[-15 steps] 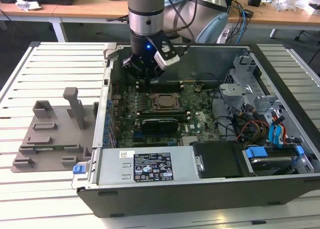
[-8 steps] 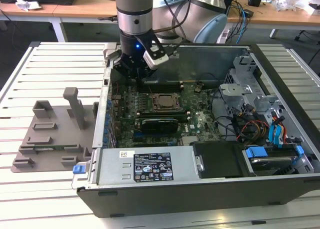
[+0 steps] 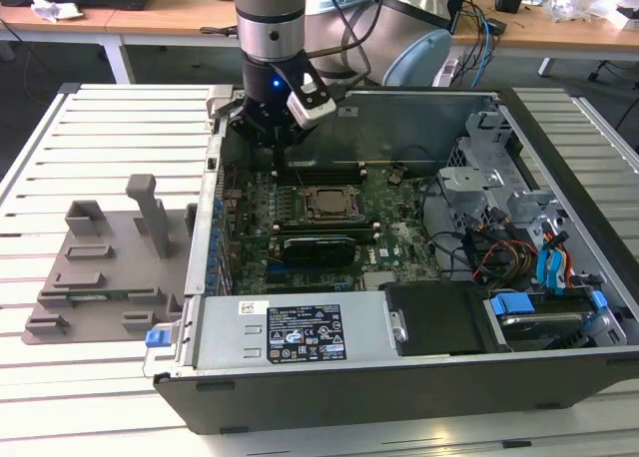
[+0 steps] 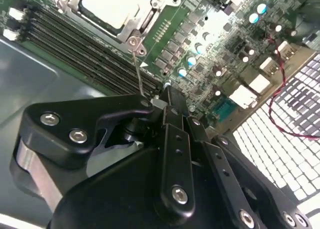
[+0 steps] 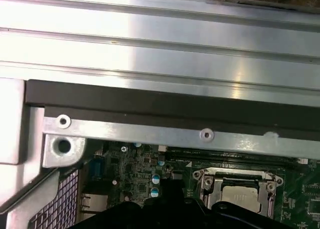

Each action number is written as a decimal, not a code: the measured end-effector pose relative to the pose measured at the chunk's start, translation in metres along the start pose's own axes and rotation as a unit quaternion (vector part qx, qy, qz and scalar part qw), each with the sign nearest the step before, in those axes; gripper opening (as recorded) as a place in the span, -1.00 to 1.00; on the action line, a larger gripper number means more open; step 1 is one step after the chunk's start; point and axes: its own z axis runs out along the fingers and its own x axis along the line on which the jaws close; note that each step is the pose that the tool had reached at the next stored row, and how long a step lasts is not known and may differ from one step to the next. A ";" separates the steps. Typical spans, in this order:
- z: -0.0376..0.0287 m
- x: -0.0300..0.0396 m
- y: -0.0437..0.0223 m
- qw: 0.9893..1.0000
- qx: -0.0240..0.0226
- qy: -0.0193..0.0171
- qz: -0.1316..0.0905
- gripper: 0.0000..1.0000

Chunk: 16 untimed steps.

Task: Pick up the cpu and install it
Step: 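Install the first cpu locking lever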

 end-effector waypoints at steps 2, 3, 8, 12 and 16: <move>0.0001 -0.0055 -0.0005 1.000 0.000 0.000 0.000 -0.79; 0.0002 -0.0087 -0.0008 1.000 -0.001 0.000 0.000 -0.79; 0.0004 -0.0188 -0.0017 1.000 -0.001 0.000 0.000 -0.79; 0.0006 -0.0262 -0.0023 1.000 -0.002 0.000 0.000 -0.79; 0.0009 -0.0353 -0.0031 1.000 -0.002 0.001 0.000 -0.79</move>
